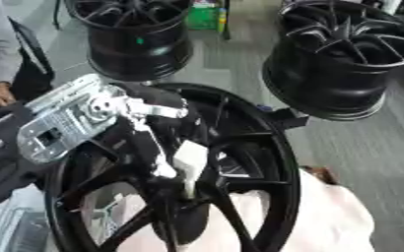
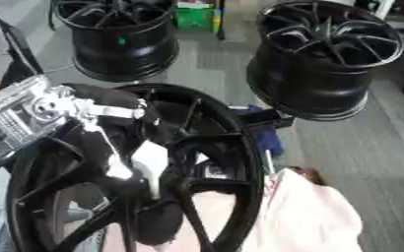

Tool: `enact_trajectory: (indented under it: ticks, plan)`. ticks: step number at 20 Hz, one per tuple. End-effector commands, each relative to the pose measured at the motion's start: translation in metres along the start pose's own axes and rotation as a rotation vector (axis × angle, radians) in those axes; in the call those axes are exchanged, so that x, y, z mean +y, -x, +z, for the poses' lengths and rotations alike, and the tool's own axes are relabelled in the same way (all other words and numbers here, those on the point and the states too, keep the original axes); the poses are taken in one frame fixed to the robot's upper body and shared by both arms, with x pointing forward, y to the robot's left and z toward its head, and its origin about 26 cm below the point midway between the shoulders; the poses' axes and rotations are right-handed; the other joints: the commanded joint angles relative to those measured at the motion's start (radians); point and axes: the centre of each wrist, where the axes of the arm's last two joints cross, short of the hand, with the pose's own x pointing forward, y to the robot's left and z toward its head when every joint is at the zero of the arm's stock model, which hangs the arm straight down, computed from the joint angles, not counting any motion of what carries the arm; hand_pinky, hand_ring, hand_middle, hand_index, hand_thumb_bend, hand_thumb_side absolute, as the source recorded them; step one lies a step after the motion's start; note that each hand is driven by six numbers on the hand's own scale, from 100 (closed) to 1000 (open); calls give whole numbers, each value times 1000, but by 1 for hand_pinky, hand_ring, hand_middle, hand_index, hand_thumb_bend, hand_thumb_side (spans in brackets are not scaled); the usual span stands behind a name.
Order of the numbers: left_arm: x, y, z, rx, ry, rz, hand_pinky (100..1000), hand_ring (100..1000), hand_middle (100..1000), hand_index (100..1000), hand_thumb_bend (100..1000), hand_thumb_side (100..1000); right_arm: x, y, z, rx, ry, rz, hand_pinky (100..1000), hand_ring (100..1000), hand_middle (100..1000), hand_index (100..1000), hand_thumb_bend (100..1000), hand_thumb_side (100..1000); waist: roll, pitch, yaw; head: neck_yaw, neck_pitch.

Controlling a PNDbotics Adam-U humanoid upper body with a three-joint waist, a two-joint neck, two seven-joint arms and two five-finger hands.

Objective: Pull the pin out of the wheel hub.

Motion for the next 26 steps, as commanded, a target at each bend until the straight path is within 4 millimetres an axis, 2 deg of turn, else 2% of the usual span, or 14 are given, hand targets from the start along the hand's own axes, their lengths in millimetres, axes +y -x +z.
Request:
enact_trajectory:
  ticks: [1,15,19,21,26]
  plan:
    - [6,-3,3,-4,-12,-5,807,777,656,822,422,275,-2,-8,-3,-28,6,-9,699,672,701,747,100,757,0,-10,-1,6,-12]
    - [2,-5,1,-11,10,-3,782,727,577,757,351,248,-2,-7,-2,-23,16,-14,699,672,700,747,100,757,-2,-10,-5,10,-16]
    - [3,-7,1,-18,6,-5,768,697,527,738,323,181,-2,-7,-2,-21,18,-16,699,671,700,747,100,759,-2,-11,-4,10,-15]
    - [3,-7,2,-22,2,-4,764,687,512,731,311,175,-2,-6,-2,-20,18,-17,700,671,700,746,100,759,-2,-11,-4,10,-17]
    - [2,-8,2,-28,-5,8,750,650,451,686,242,112,-3,-6,-1,-14,21,-19,700,671,700,746,100,762,-2,-11,-4,9,-16]
